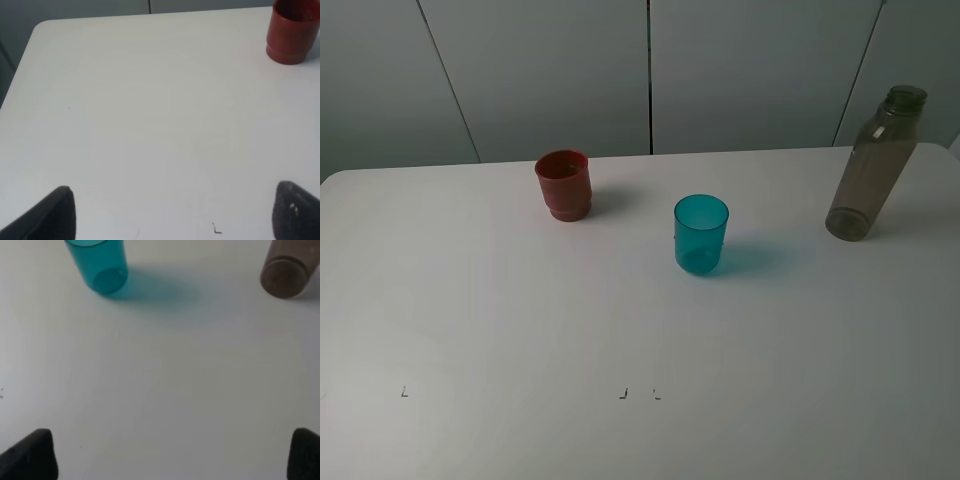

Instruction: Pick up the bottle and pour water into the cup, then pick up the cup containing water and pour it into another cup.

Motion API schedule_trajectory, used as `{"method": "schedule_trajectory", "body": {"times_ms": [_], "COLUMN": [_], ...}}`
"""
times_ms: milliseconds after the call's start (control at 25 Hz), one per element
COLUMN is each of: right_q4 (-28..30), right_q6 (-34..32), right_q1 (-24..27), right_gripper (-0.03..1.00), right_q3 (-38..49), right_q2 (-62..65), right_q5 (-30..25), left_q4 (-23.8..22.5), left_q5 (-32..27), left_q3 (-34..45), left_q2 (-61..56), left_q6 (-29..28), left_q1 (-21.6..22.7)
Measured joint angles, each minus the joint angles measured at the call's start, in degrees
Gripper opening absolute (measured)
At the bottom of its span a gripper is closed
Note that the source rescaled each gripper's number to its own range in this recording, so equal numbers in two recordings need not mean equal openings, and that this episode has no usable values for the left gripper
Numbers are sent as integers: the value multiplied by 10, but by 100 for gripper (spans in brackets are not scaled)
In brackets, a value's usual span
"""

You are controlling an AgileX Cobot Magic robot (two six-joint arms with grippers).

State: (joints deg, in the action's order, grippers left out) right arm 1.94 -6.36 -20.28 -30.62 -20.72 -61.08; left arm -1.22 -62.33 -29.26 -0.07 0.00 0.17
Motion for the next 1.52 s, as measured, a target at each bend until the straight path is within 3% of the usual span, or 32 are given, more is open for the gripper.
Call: {"method": "schedule_trajectory", "body": {"times_ms": [280, 480, 1360, 1520], "right_q4": [-15, -15, -13, -12], "right_q6": [23, 25, 7, 2], "right_q1": [73, 99, 105, 138], "right_gripper": [98, 98, 98, 98], "right_q3": [0, 0, 0, 0], "right_q2": [11, 18, 206, 206], "right_q5": [8, 8, 24, 22], "left_q4": [0, 0, 0, 0], "left_q5": [0, 0, 0, 0], "left_q3": [0, 0, 0, 0], "left_q2": [0, 0, 0, 0], "left_q6": [0, 0, 4, 4], "left_q1": [0, 0, 0, 0]}}
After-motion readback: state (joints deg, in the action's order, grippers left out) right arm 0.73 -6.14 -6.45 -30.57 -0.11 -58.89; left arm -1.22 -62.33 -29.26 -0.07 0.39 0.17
